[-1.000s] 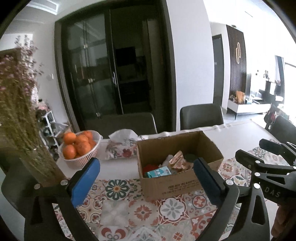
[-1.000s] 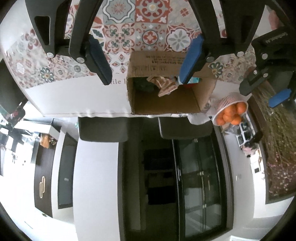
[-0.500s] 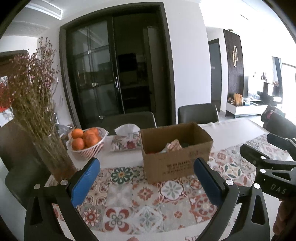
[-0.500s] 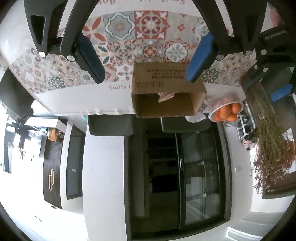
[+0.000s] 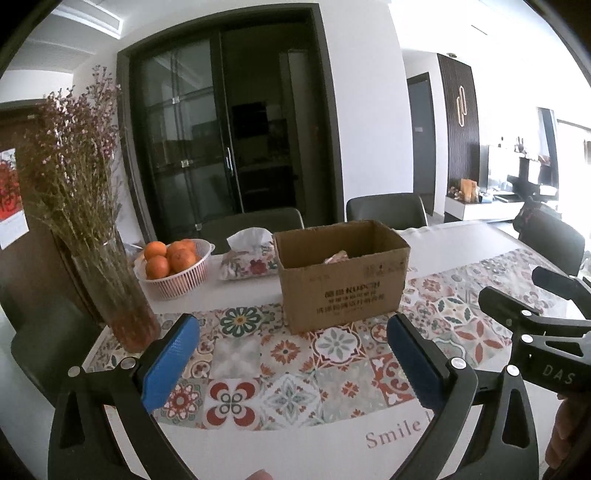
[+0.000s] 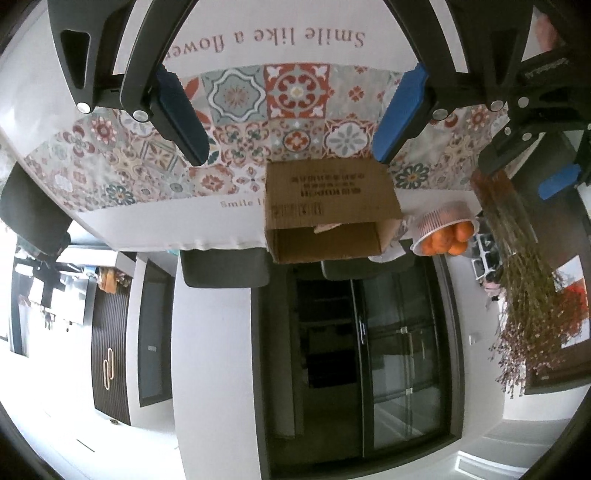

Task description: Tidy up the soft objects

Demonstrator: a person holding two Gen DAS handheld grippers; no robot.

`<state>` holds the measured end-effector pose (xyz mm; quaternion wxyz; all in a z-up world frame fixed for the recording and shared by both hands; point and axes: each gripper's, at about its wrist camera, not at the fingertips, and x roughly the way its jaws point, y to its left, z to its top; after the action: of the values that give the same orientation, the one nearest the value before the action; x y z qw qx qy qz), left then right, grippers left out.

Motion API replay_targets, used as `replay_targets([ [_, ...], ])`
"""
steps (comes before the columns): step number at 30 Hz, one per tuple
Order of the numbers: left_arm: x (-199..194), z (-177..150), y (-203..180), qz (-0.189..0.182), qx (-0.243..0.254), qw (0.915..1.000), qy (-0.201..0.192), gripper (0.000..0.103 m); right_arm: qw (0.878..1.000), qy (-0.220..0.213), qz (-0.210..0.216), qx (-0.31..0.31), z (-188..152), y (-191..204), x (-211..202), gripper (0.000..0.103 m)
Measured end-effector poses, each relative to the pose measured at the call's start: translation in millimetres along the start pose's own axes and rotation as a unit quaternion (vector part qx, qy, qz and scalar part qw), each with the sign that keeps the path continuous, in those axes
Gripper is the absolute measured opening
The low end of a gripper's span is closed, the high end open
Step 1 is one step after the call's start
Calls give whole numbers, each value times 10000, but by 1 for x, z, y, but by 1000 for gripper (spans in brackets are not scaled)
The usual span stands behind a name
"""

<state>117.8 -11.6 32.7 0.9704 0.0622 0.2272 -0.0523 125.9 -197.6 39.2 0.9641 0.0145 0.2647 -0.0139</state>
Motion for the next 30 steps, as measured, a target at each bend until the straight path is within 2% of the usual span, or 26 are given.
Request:
replay_targets([
  [13, -23, -29, -5, -200, -99, 9998, -13, 103, 10000, -49, -9, 36, -27, -3, -26, 91],
  [30, -46, -42, -7, -48, -81, 9996, -276, 103, 9999, -76, -97, 77, -42, -4, -43, 91],
])
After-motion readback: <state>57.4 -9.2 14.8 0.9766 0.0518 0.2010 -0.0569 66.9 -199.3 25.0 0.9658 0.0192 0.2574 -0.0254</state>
